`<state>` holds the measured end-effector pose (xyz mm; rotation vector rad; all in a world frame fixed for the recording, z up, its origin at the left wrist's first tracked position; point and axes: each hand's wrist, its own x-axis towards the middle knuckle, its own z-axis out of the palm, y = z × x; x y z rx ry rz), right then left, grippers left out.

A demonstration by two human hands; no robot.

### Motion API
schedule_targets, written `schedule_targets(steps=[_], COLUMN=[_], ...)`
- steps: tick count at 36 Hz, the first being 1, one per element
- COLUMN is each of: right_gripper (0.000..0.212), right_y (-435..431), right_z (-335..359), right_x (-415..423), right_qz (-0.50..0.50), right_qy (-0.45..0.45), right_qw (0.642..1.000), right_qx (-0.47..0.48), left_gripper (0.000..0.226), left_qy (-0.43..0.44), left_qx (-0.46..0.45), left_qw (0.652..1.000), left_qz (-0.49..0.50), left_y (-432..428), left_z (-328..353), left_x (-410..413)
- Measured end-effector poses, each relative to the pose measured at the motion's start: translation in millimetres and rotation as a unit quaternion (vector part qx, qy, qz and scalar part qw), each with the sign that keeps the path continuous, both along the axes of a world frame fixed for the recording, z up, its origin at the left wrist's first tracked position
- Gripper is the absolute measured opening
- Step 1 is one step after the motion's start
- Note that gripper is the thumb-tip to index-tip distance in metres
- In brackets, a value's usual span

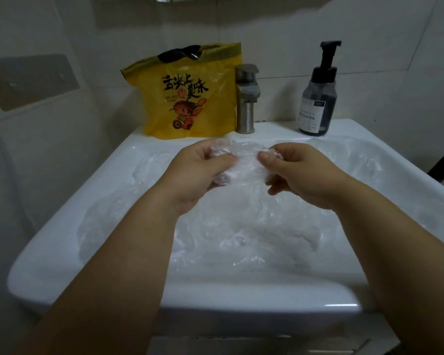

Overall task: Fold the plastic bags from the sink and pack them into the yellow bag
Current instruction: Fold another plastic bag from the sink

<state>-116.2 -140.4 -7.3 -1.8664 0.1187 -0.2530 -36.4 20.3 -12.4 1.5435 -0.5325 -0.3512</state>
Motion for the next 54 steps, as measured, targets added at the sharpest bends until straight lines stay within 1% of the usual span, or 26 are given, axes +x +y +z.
schedule_targets(steps=[2, 3, 5, 6, 8, 10, 13, 14, 15, 16, 19, 21, 23, 25, 27, 31, 33, 36, 39, 44, 46, 47, 51, 53, 54], right_gripper=[0.026, 0.032, 0.051, 0.056, 0.054, 0.052, 0.029, 0.022, 0.015, 0.011, 0.011, 0.012, 0.014, 0.015, 0.011, 0.008, 0.014, 0.026, 0.035, 0.047, 0.057, 0.058, 0.041, 0.032, 0.031], right_y=[0.9, 1.2, 0.9, 0.4, 1.6, 2.9, 3.2, 3.2, 3.4, 3.3, 3.8, 3.9, 2.8, 1.7, 1.8, 1.7, 0.0, -4.6, -9.7, -8.5, -6.7, -6.3, -5.0, -3.6, -3.1], right_z=[1.1, 1.5, 2.4, 2.9, 4.8, 6.4, 4.4, 3.3, 2.5, 1.7, 1.4, 2.5, 2.7, 2.5, 2.4, 3.3, 4.3, 7.4, 10.6, 12.4, 12.6, 12.6, 13.3, 14.8, 15.2], right_x=[-0.2, 0.2, 0.6, 0.3, -1.6, -2.6, -0.9, -0.1, 0.4, 1.1, 2.5, 2.4, 1.9, 1.1, 0.8, 2.1, 2.1, -0.3, -4.2, -8.6, -8.8, -9.0, -8.2, -9.0, -9.6], right_qz=[0.001, 0.005, 0.031, 0.051, 0.088, 0.099, 0.068, 0.051, 0.035, 0.022, 0.02, 0.034, 0.044, 0.048, 0.058, 0.052, 0.045, 0.043, 0.049, 0.094, 0.111, 0.116, 0.123, 0.128, 0.126], right_qy=[0.003, 0.006, 0.025, 0.032, 0.031, 0.027, 0.018, 0.016, 0.014, 0.013, 0.02, 0.039, 0.06, 0.08, 0.088, 0.077, 0.066, 0.049, 0.042, 0.02, 0.011, 0.01, 0.028, 0.033, 0.029], right_qw=[0.999, 0.997, 0.991, 0.987, 0.977, 0.97, 0.974, 0.977, 0.979, 0.979, 0.978, 0.973, 0.971, 0.971, 0.971, 0.958, 0.953, 0.948, 0.941, 0.937, 0.94, 0.942, 0.942, 0.937, 0.937], right_qx=[0.047, 0.072, 0.127, 0.152, 0.193, 0.222, 0.214, 0.206, 0.202, 0.201, 0.209, 0.227, 0.229, 0.22, 0.216, 0.271, 0.291, 0.312, 0.333, 0.336, 0.323, 0.316, 0.31, 0.322, 0.325], left_gripper=[0.016, 0.014, 0.011, 0.013, 0.026, 0.038, 0.067, 0.071, 0.066, 0.055, 0.025, 0.009, 0.002, 0.003, 0.009, 0.016, 0.015, 0.02, 0.024, 0.037, 0.038, 0.037, 0.037, 0.032, 0.031], left_qy=[0.029, 0.04, 0.071, 0.091, 0.13, 0.161, 0.196, 0.194, 0.179, 0.157, 0.105, 0.107, 0.117, 0.12, 0.106, 0.097, 0.102, 0.106, 0.107, 0.135, 0.141, 0.141, 0.166, 0.19, 0.198], left_qx=[-0.02, -0.024, -0.02, -0.016, -0.017, -0.027, -0.044, -0.046, -0.041, -0.028, 0.01, 0.007, 0.0, -0.005, -0.003, -0.011, -0.018, -0.013, -0.013, -0.085, -0.1, -0.103, -0.122, -0.142, -0.147], left_qw=[0.999, 0.999, 0.997, 0.996, 0.991, 0.987, 0.977, 0.976, 0.978, 0.983, 0.992, 0.993, 0.992, 0.992, 0.994, 0.995, 0.994, 0.992, 0.99, 0.983, 0.981, 0.98, 0.975, 0.968, 0.966], left_qz=[-0.004, -0.001, 0.002, 0.002, -0.001, -0.014, -0.073, -0.089, -0.095, -0.091, -0.065, -0.047, -0.042, -0.043, -0.034, -0.023, -0.037, -0.072, -0.085, -0.092, -0.093, -0.094, -0.084, -0.078, -0.082], left_y=[1.2, 1.4, 1.2, 0.8, -0.3, 0.1, 1.8, 2.2, 2.6, 2.9, 2.4, 2.6, 2.2, 1.7, 0.7, 0.4, 2.6, 6.3, 7.5, 7.7, 7.9, 7.6, 6.5, 7.9, 8.6], left_z=[2.4, 3.0, 3.4, 3.6, 3.5, 5.0, 8.2, 8.6, 8.7, 8.2, 4.9, 5.0, 6.0, 6.4, 4.5, 4.4, 6.3, 9.8, 11.4, 12.8, 13.6, 13.7, 13.0, 14.4, 15.9], left_x=[-0.7, -0.4, -0.2, -0.2, 0.8, 0.5, -1.9, -2.9, -3.8, -5.0, -4.8, -3.1, -2.3, -2.3, -1.4, -2.3, -3.0, -4.7, -6.7, -6.4, -6.1, -6.4, -6.1, -6.0, -6.5])
